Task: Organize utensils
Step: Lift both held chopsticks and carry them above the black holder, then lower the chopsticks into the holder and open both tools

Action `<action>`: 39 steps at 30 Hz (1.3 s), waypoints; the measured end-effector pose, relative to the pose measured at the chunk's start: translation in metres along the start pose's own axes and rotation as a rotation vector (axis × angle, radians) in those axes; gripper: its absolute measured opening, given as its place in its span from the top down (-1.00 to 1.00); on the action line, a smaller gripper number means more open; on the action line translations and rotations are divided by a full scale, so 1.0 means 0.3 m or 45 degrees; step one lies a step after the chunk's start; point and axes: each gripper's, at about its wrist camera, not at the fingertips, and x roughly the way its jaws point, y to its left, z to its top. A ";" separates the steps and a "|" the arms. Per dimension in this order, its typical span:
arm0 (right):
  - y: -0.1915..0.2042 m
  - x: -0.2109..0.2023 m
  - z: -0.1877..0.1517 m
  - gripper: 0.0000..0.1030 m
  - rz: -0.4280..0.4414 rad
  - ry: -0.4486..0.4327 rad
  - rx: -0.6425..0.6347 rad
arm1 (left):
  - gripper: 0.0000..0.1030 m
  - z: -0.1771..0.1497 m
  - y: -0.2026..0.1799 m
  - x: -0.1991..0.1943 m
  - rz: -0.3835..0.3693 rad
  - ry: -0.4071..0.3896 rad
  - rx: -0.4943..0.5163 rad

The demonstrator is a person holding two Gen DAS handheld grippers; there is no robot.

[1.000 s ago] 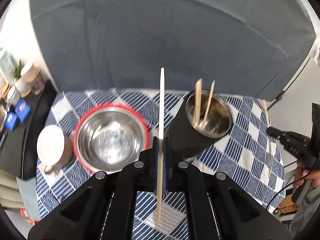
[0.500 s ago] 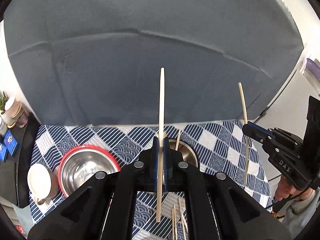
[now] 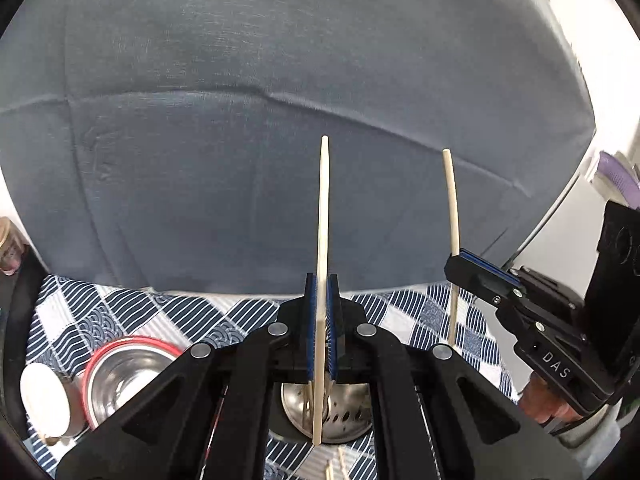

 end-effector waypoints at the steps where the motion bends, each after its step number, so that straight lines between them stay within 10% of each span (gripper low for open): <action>1: -0.005 0.007 -0.003 0.91 0.008 -0.028 0.015 | 0.91 -0.002 0.003 0.005 -0.004 -0.013 0.000; 19: -0.023 0.162 -0.170 0.91 0.121 -0.225 0.203 | 0.90 -0.178 0.051 0.098 -0.053 -0.317 0.044; 39: -0.016 0.176 -0.385 0.85 0.103 -0.083 0.226 | 0.90 -0.371 0.031 0.147 -0.086 -0.193 0.110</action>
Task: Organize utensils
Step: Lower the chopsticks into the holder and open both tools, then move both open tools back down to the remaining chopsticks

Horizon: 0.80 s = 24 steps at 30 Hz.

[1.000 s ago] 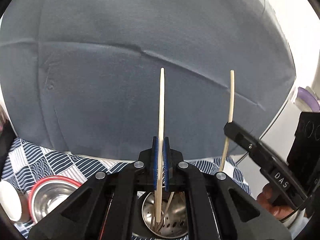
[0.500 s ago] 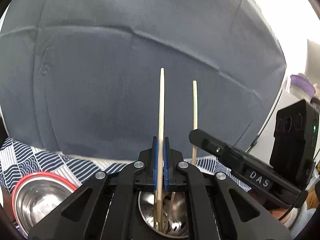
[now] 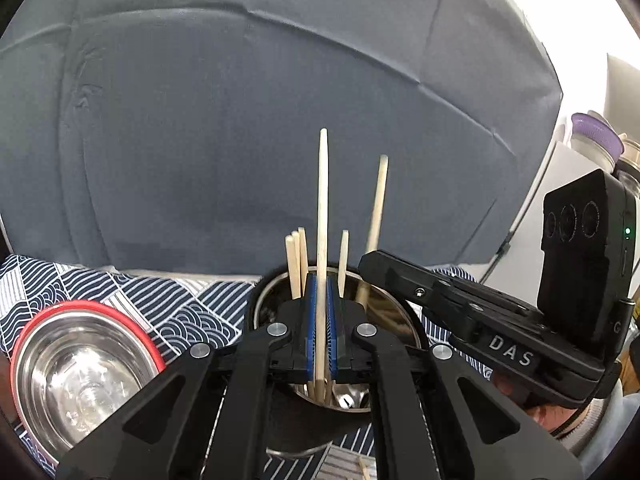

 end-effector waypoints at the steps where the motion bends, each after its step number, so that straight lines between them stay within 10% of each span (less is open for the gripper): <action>1: 0.003 -0.006 -0.009 0.85 -0.006 0.001 -0.006 | 0.90 -0.004 -0.001 -0.006 0.007 -0.002 0.003; 12: 0.013 -0.100 0.047 0.78 -0.071 -0.027 -0.027 | 0.25 0.061 0.053 -0.167 0.062 -0.098 -0.068; 24: 0.085 -0.233 0.131 -0.59 -0.154 -0.035 -0.069 | -0.67 0.129 0.069 -0.304 0.227 -0.027 -0.068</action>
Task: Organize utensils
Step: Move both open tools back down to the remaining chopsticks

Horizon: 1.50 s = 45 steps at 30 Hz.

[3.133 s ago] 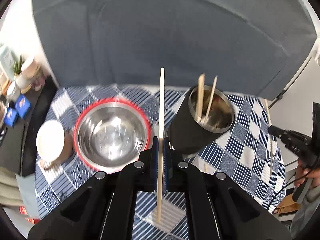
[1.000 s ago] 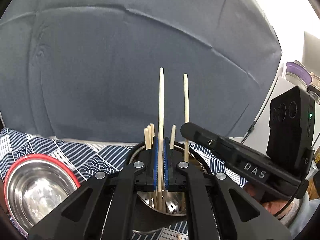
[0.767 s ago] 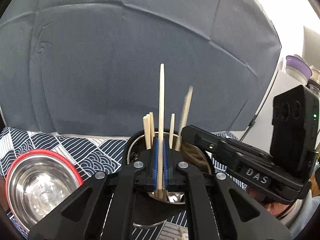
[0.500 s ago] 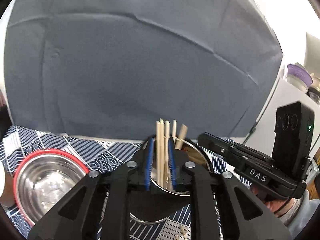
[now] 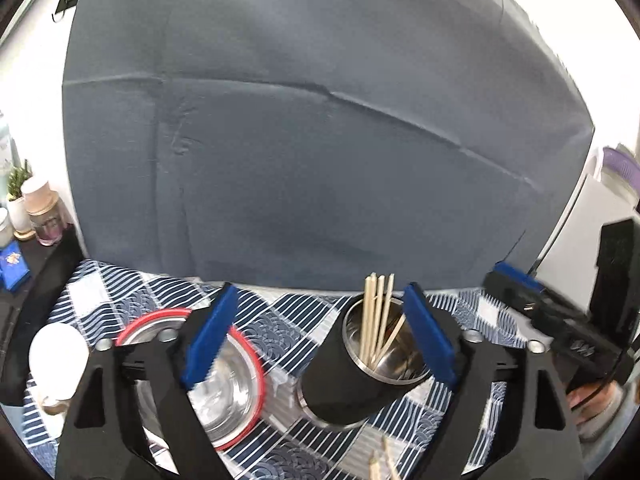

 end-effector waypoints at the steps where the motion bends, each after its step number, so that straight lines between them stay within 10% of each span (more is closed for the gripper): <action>1: 0.001 -0.010 0.001 -0.65 -0.004 0.004 -0.002 | -0.73 -0.004 0.004 -0.011 0.003 0.006 0.004; 23: -0.085 -0.054 -0.377 -0.72 -0.242 0.374 0.088 | -0.88 -0.364 -0.015 0.023 -0.002 0.424 0.034; 45: -0.003 0.014 -0.783 -0.73 -0.202 0.781 -0.063 | -0.88 -0.707 -0.016 0.093 0.020 0.742 0.060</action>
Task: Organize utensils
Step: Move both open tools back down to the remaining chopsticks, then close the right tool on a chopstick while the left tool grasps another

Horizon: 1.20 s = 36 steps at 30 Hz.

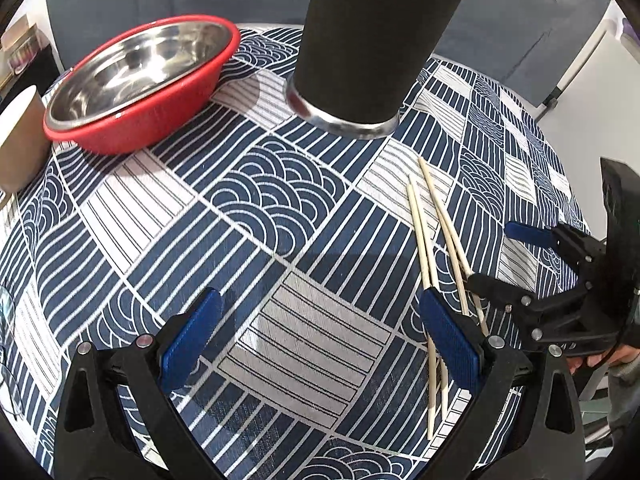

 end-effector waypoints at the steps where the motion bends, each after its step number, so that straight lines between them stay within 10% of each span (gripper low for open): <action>1: 0.005 0.001 -0.010 -0.73 -0.009 0.000 -0.016 | -0.88 -0.003 -0.002 0.004 -0.001 0.005 -0.003; 36: -0.046 -0.033 -0.093 -0.83 -0.104 0.000 -0.009 | -0.91 -0.024 -0.158 0.100 0.185 0.011 0.269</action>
